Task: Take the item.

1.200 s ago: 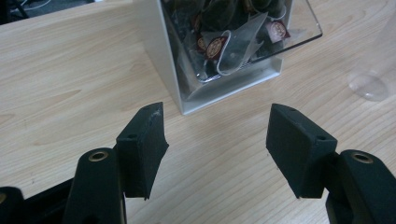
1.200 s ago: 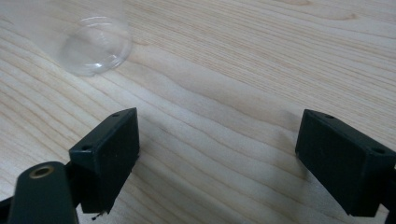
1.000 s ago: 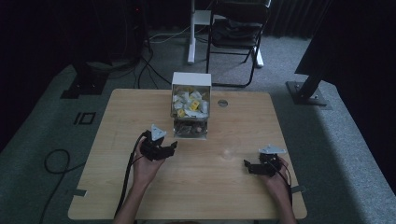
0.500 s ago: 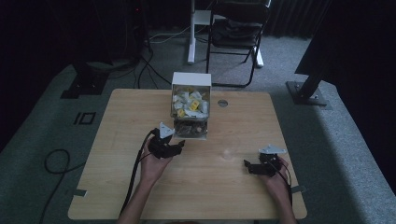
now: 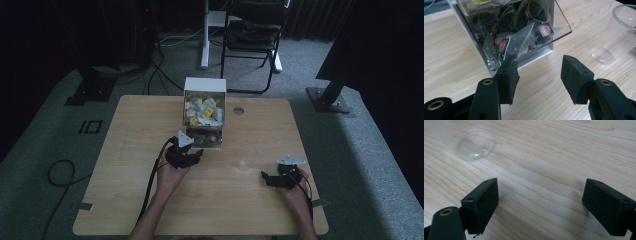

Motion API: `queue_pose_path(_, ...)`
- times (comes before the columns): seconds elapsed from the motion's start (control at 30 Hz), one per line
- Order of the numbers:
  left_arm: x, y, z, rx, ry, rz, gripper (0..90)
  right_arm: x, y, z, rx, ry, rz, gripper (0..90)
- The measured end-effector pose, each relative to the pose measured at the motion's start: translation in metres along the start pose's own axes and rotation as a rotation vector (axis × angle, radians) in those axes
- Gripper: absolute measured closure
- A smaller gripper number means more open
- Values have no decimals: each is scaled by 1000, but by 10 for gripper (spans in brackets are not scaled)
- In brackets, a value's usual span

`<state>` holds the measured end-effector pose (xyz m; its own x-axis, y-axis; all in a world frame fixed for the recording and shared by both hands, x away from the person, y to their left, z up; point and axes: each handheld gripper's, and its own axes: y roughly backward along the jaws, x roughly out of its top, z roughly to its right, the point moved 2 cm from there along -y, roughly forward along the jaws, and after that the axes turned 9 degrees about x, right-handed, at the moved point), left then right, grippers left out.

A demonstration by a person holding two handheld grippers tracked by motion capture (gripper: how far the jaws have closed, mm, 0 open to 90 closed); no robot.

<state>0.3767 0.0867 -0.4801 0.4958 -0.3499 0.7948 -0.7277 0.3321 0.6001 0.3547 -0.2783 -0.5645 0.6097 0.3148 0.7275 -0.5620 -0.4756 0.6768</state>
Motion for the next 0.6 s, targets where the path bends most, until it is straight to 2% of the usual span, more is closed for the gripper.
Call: queue_pose_path(0.6, 13, -22, 19, -29, -37, 23, 455, 0, 0, 0, 0, 0, 0, 134)
